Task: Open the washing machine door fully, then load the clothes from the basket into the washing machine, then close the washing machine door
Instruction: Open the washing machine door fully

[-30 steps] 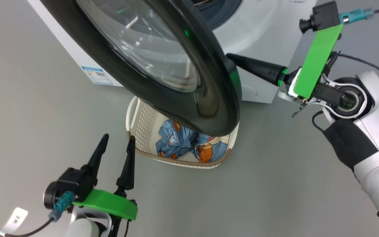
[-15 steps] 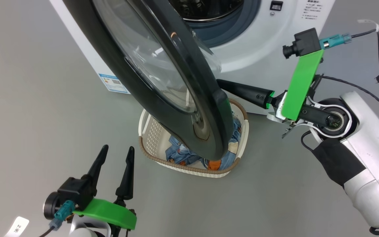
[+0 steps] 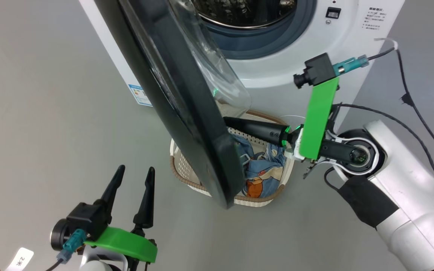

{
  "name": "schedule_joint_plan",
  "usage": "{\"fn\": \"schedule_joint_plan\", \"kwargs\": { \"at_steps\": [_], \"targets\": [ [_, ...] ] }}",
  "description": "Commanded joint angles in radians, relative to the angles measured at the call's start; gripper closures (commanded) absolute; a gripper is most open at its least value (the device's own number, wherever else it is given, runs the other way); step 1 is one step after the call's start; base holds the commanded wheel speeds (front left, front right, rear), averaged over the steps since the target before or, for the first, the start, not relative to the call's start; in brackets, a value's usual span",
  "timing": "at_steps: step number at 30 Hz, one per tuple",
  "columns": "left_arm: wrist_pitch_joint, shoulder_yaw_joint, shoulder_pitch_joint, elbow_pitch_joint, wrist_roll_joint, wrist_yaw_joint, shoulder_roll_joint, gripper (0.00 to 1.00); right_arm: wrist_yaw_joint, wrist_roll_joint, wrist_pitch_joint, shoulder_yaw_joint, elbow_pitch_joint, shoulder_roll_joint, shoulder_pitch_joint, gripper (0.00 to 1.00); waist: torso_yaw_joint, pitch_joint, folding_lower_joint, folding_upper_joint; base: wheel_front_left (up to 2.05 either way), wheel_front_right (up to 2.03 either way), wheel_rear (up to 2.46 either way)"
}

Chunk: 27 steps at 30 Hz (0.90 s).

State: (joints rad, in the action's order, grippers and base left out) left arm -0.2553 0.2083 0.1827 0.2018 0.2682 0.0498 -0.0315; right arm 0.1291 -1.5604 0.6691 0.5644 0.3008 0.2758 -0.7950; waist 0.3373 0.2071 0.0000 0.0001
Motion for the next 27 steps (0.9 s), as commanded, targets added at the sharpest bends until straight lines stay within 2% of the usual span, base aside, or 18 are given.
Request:
{"fn": "schedule_joint_plan", "kwargs": {
  "at_steps": [1, 8, 13, 15, 16, 18, 19, 27],
  "targets": [
    [-0.006, -0.032, -0.002, -0.028, 0.000, -0.003, -0.019, 0.00, 0.002, -0.006, 0.009, 0.016, -0.038, -0.033, 0.026, 1.00, 0.003, -0.004, 0.0000, -0.0001, 0.00, 0.00, 0.00],
    [-0.006, -0.029, -0.003, -0.029, -0.003, 0.001, -0.019, 0.00, 0.002, 0.000, -0.003, 0.027, -0.046, -0.044, 0.039, 1.00, 0.002, -0.017, 0.0000, -0.0001, 0.00, 0.00, 0.00],
    [-0.006, -0.027, 0.003, -0.012, -0.013, 0.016, -0.019, 0.00, 0.002, 0.019, -0.047, 0.024, -0.052, -0.026, 0.062, 1.00, -0.018, -0.033, 0.0000, -0.0001, 0.00, 0.00, 0.00],
    [-0.006, -0.028, 0.006, -0.004, -0.015, 0.021, -0.019, 0.00, 0.002, 0.030, -0.066, 0.027, -0.059, -0.013, 0.075, 0.64, -0.027, -0.042, 0.0000, -0.0001, 0.00, 0.00, 0.00],
    [-0.006, -0.031, 0.007, -0.001, -0.015, 0.024, -0.019, 0.00, 0.002, 0.031, -0.078, 0.026, -0.063, -0.007, 0.083, 0.56, -0.032, -0.046, 0.0000, -0.0001, 0.00, 0.00, 0.00],
    [-0.006, -0.038, 0.009, 0.008, -0.018, 0.030, -0.019, 0.00, 0.002, 0.033, -0.100, 0.024, -0.070, 0.006, 0.099, 0.13, -0.043, -0.053, 0.0000, -0.0001, 0.00, 0.00, 0.00],
    [-0.006, -0.041, 0.010, 0.012, -0.021, 0.033, -0.019, 0.00, 0.002, 0.034, -0.110, 0.024, -0.073, 0.013, 0.108, 0.00, -0.048, -0.057, 0.0000, -0.0001, 0.00, 0.00, 0.00],
    [-0.006, -0.086, 0.011, 0.033, -0.044, 0.055, -0.019, 0.00, 0.002, 0.064, -0.219, 0.040, -0.096, 0.080, 0.174, 0.00, -0.100, -0.085, 0.0000, -0.0001, 0.00, 0.00, 0.00]
  ]
}}
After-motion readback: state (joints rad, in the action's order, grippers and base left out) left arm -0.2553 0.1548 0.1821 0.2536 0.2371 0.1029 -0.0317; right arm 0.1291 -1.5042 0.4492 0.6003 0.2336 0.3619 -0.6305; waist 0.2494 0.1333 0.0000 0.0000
